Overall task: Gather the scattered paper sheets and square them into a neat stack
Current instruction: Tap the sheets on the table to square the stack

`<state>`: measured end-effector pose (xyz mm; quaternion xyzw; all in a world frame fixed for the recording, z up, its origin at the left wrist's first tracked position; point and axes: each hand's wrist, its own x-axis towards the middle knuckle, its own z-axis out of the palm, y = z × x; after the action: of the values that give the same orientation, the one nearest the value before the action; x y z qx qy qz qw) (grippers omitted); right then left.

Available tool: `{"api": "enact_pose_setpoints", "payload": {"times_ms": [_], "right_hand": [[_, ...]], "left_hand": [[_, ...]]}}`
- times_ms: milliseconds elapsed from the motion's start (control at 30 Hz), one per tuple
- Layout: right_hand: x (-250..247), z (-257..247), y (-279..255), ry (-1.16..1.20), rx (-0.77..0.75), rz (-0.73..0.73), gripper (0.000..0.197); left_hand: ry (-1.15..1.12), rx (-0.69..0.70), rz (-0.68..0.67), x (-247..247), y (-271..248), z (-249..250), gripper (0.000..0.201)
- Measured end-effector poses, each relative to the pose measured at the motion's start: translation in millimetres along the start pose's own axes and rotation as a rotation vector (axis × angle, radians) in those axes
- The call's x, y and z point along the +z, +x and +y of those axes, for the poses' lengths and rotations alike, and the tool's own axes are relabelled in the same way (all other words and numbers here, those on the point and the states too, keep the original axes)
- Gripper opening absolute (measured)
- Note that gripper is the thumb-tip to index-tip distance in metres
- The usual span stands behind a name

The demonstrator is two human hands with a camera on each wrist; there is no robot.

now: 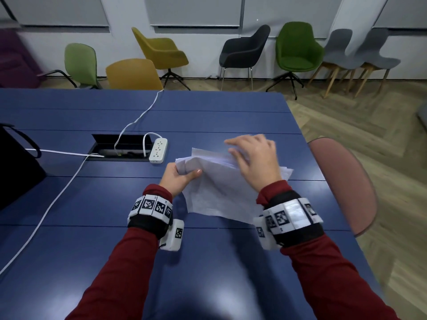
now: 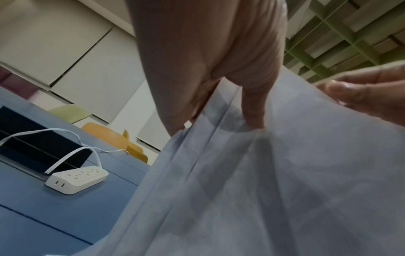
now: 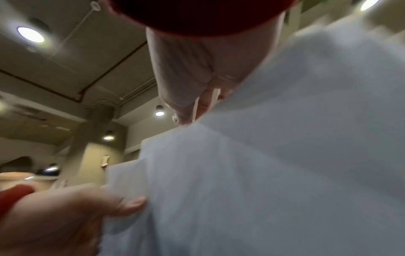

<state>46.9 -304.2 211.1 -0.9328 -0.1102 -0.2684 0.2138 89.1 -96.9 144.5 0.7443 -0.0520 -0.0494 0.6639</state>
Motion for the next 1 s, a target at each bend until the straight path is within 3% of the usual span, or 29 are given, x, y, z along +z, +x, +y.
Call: {"api": "enact_pose_setpoints", "payload": {"times_ms": [133,233,300,367,433,567,767,867,1000], "right_hand": [[-17.2,69.9,-20.4,0.057,0.343,0.085,0.038],[-9.0,108.2,-45.0,0.136,0.549,-0.140,0.055],[3.9,116.3,-60.2,0.221,0.633,-0.241,0.043],[14.0,116.7,-70.4,0.279,0.667,-0.208,0.023],[20.2,118.4,-75.5,0.278,0.680,-0.131,0.011],[19.6,118.4,-74.0,0.309,0.686,-0.031,0.011],[-20.8,103.6,-39.0,0.240,0.591,0.303,0.011],[-37.1,82.6,-16.1,0.263,0.416,0.327,0.011],[-33.3,54.8,9.6,0.317,0.207,0.237,0.012]], "left_hand": [[-0.015,-0.014,0.050,-4.2,1.1,-1.6,0.018],[-0.030,-0.035,0.072,-3.7,3.9,-2.1,0.020],[-0.032,-0.046,0.080,-2.3,6.8,-2.0,0.020],[-0.036,-0.050,0.084,0.4,8.5,0.0,0.020],[-0.042,-0.050,0.083,1.9,9.0,1.9,0.020],[-0.051,-0.048,0.091,1.2,8.8,3.8,0.020],[-0.019,-0.049,0.073,-0.9,11.3,4.6,0.017],[-0.015,-0.059,0.060,1.0,12.4,8.1,0.026],[0.005,-0.061,0.046,2.1,13.0,9.0,0.028]]}}
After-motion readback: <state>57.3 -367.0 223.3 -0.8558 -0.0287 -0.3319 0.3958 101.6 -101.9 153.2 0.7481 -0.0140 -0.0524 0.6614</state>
